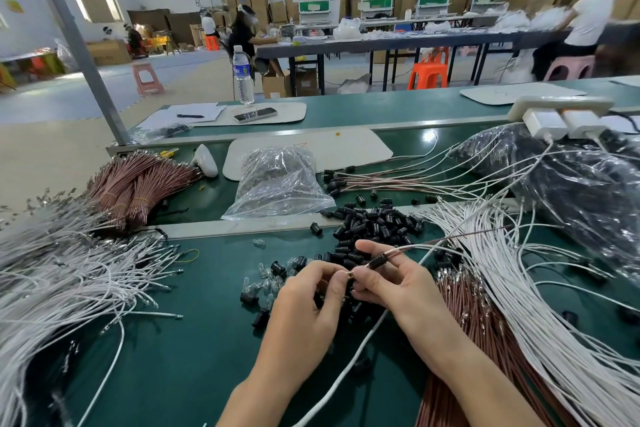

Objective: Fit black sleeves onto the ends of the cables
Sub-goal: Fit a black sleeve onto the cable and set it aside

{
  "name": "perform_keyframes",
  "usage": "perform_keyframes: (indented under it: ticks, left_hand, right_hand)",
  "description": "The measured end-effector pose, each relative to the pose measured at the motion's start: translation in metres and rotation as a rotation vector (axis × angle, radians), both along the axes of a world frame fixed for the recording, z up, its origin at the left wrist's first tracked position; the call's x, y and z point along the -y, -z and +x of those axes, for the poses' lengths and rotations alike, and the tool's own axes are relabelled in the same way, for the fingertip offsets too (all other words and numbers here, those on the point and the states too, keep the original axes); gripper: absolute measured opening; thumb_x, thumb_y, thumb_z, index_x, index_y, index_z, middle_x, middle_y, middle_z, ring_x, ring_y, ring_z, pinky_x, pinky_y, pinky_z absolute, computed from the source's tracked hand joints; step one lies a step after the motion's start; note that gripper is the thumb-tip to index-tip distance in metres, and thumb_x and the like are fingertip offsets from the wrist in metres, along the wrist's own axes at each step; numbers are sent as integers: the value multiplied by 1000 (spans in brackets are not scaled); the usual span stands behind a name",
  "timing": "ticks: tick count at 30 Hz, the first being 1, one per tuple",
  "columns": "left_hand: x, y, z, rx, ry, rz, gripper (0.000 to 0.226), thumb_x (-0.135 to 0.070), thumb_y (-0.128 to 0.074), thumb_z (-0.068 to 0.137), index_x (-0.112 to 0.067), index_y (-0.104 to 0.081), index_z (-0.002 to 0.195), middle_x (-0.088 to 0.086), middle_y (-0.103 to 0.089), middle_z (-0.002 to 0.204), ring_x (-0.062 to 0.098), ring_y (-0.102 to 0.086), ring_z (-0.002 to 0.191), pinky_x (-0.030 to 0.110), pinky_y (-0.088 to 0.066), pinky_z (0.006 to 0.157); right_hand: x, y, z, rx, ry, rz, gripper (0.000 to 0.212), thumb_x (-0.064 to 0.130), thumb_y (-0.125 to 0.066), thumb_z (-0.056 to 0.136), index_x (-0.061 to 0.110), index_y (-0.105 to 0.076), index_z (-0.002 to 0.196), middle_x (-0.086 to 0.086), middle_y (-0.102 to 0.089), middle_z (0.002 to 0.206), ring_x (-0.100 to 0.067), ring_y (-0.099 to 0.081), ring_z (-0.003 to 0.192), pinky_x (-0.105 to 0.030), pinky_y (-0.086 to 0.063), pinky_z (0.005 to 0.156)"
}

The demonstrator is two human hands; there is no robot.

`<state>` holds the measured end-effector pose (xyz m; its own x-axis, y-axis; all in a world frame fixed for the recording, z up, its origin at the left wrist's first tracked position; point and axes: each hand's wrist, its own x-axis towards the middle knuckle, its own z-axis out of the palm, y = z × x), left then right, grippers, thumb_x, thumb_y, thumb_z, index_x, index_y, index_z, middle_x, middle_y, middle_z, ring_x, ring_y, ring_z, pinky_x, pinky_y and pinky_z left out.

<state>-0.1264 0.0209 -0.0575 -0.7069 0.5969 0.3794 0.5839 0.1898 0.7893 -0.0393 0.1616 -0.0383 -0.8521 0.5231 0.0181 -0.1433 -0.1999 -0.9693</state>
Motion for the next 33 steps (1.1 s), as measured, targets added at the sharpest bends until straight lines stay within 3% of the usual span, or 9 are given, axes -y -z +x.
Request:
perform_keyframes:
  ticks: [2,6,13,17,21,24,30,33]
  left_hand:
    - [0,0,0,-3,-5,4,20,-57,-46,100,-44,-62,98,-17,-69,89,9,-64,85,25,-48,68]
    - [0,-6,2,41,14,68,22,-52,-48,99,-37,-61,90,-6,-63,71,11,-54,58,19,-40,53]
    - [2,-7,3,88,39,94,22,-44,-49,101,-31,-58,86,4,-56,68,7,-42,53,25,-36,49]
    - [2,-5,2,38,23,44,22,-49,-45,102,-37,-56,88,-7,-55,64,7,-46,56,21,-35,56]
    - [2,-3,3,-15,8,-42,20,-54,-39,102,-45,-56,97,-17,-65,82,8,-59,79,30,-46,70]
    - [3,-4,5,-34,-7,-54,22,-57,-36,101,-48,-55,108,-23,-65,91,9,-61,91,34,-51,79]
    - [0,-2,1,7,-15,26,29,-68,-37,98,-50,-57,108,-19,-68,90,10,-64,90,39,-54,77]
    - [0,-1,1,18,0,47,29,-70,-41,97,-49,-60,105,-20,-70,92,10,-66,90,33,-54,76]
  right_hand:
    - [1,0,-1,2,7,35,37,4,-73,87,24,-70,119,1,-72,73,-13,-73,77,-23,-60,74]
    - [3,-2,-2,5,17,89,41,3,-74,88,29,-69,119,1,-73,75,-13,-74,81,-22,-60,77]
    - [8,-5,1,3,32,169,41,6,-76,87,33,-70,118,-4,-77,84,-14,-75,84,-23,-60,80]
    - [7,-5,3,23,13,178,38,10,-77,86,32,-71,117,-3,-78,85,-14,-76,82,-19,-57,78]
    - [3,-6,3,38,6,105,37,26,-79,79,31,-73,115,-2,-78,88,-15,-76,83,-18,-57,78]
    - [-1,-4,3,36,24,58,41,34,-79,73,31,-76,114,-3,-77,90,-18,-76,86,-25,-59,85]
    - [-2,0,3,21,20,44,42,37,-81,74,36,-75,115,-2,-76,91,-18,-75,89,-32,-59,92]
    - [-2,-1,4,19,11,53,42,38,-81,74,37,-74,116,-5,-77,94,-18,-75,90,-30,-59,91]
